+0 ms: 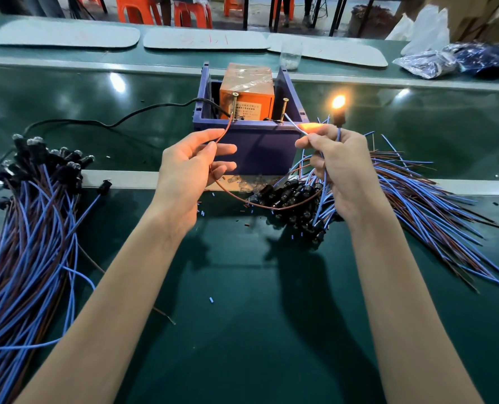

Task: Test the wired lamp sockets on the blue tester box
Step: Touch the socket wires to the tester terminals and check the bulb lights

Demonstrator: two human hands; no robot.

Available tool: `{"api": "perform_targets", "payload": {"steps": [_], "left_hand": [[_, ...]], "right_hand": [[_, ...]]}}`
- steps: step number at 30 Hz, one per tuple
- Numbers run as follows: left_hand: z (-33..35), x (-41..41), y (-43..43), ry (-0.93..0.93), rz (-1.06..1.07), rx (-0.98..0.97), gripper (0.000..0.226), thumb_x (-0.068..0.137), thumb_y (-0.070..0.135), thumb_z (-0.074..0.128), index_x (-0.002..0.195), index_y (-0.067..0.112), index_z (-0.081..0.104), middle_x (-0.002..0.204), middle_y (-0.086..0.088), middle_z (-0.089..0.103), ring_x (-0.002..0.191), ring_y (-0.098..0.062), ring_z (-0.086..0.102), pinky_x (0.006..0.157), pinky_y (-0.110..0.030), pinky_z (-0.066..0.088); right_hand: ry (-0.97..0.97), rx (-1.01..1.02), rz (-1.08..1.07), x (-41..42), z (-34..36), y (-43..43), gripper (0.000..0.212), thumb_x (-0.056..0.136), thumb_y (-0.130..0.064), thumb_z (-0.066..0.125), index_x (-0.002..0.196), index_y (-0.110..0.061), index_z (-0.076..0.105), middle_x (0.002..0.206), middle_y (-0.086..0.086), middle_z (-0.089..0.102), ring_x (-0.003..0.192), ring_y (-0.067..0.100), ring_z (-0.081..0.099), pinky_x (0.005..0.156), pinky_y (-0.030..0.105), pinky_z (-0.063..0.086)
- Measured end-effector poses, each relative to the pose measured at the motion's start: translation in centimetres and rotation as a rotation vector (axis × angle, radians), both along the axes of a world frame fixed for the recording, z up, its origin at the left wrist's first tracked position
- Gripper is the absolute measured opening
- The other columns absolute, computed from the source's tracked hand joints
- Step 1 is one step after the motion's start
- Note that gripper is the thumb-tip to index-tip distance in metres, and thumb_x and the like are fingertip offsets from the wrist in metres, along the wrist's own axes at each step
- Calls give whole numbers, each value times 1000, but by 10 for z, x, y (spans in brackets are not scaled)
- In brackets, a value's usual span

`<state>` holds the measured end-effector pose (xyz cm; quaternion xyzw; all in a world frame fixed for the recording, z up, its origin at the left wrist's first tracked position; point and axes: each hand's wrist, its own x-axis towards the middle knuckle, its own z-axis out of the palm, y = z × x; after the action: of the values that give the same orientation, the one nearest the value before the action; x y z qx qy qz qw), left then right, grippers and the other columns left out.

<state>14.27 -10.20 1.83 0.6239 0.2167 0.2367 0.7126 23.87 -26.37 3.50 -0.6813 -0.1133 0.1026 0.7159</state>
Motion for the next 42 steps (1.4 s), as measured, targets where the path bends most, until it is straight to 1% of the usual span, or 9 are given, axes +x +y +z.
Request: {"api": "perform_targets", "payload": {"steps": [8, 16, 23, 28, 32, 35, 38, 40, 42], "left_hand": [[-1, 0, -2, 5, -18, 16, 28, 101, 6, 43, 103, 23, 66, 76, 10, 74, 61, -3, 66, 56, -10, 48], [0, 1, -6, 18, -25, 29, 29, 101, 6, 44, 100, 26, 66, 76, 10, 74, 60, -2, 65, 56, -10, 48], [7, -2, -14, 44, -136, 83, 30, 100, 6, 45, 95, 24, 68, 73, 10, 73, 58, -1, 63, 56, -10, 48], [13, -4, -16, 118, -242, 194, 29, 98, 2, 45, 90, 20, 67, 70, 9, 73, 58, -1, 63, 57, -11, 49], [16, -6, -6, 157, -251, 246, 34, 94, -5, 41, 83, 14, 67, 67, 6, 72, 57, -3, 64, 56, -11, 49], [12, -7, 10, 291, -231, 322, 40, 87, -9, 33, 78, 11, 67, 65, 3, 72, 64, -13, 65, 63, -16, 54], [-1, -6, 34, 537, -154, 507, 37, 84, 1, 36, 73, 17, 68, 73, 2, 73, 78, -21, 68, 89, -32, 54], [-7, -8, 47, 708, -120, 679, 31, 85, 11, 40, 77, 18, 69, 82, -1, 72, 87, -25, 66, 87, -33, 50], [-9, -10, 56, 848, -101, 809, 27, 88, 19, 41, 89, 20, 68, 96, -6, 67, 93, -29, 56, 77, -33, 44]], "right_hand": [[-2, -8, 18, -3, -2, 5, 32, 94, 1, 48, 73, -20, 61, 63, -6, 69, 42, 2, 31, 41, 11, 27], [-23, -29, 36, -6, -4, 10, 31, 95, -1, 48, 76, -22, 60, 65, -6, 69, 40, 1, 39, 42, 10, 31], [20, -27, 63, -7, 0, 9, 27, 95, -2, 46, 86, -17, 67, 60, -8, 66, 39, 1, 30, 38, 11, 25], [34, -58, 139, -10, 8, 8, 31, 101, -24, 45, 88, -13, 70, 67, -3, 69, 44, 4, 41, 38, 11, 28], [26, -191, 59, -6, 18, 1, 47, 104, -36, 31, 86, -18, 70, 82, -1, 71, 62, -2, 55, 54, 11, 39], [-94, -398, -105, 0, 19, -9, 61, 104, -44, 21, 77, -21, 70, 93, 6, 65, 77, 8, 51, 74, 22, 38], [-93, -361, -118, 3, 22, -17, 61, 104, -45, 22, 72, -18, 67, 84, 8, 57, 56, 7, 45, 54, 18, 33], [-82, -229, -97, 1, 26, -19, 52, 105, -36, 29, 76, -12, 64, 72, 4, 54, 44, 4, 48, 43, 13, 34], [-122, -97, -140, 0, 33, -20, 44, 105, -28, 33, 78, -10, 63, 74, 3, 57, 49, 5, 58, 47, 14, 42]]}}
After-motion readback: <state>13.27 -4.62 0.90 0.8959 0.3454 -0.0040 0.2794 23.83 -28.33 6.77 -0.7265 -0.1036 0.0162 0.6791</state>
